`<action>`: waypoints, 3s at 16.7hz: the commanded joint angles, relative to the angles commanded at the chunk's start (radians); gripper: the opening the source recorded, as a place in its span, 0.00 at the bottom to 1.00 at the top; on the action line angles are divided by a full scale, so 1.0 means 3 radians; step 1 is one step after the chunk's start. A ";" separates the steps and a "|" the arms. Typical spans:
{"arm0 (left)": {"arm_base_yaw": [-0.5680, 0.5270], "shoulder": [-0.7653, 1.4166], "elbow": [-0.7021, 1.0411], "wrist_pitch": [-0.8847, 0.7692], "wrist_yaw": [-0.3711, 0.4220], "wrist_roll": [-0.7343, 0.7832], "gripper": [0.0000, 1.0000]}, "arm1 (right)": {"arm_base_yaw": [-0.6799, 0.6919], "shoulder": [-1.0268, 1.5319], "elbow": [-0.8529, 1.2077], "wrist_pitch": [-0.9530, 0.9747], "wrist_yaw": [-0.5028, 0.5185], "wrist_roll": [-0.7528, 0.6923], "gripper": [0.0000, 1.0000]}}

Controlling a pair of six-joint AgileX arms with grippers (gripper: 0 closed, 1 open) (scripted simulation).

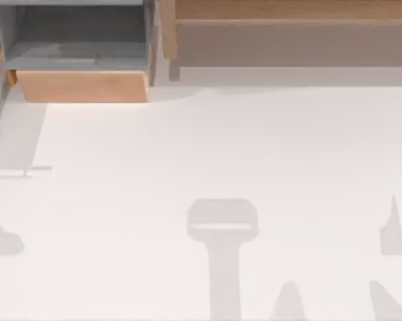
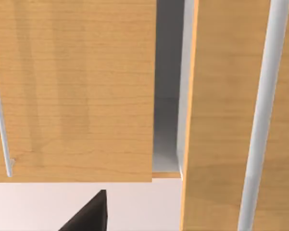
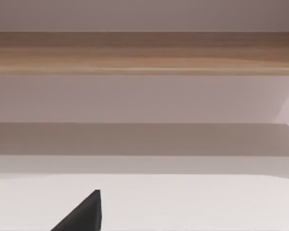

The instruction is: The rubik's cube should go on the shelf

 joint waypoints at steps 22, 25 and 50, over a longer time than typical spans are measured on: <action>0.0691 0.0008 0.1903 -0.2639 -0.0694 -0.0602 1.00 | 0.0000 0.0000 0.0000 0.0000 0.0000 0.0000 1.00; 0.0608 0.0119 0.2779 -0.3780 -0.0934 -0.0892 1.00 | 0.0000 0.0000 0.0000 0.0000 0.0000 0.0000 1.00; -0.0996 0.1823 0.7318 -1.0123 -0.1919 -0.2698 1.00 | 0.0000 0.0000 0.0000 0.0000 0.0000 0.0000 1.00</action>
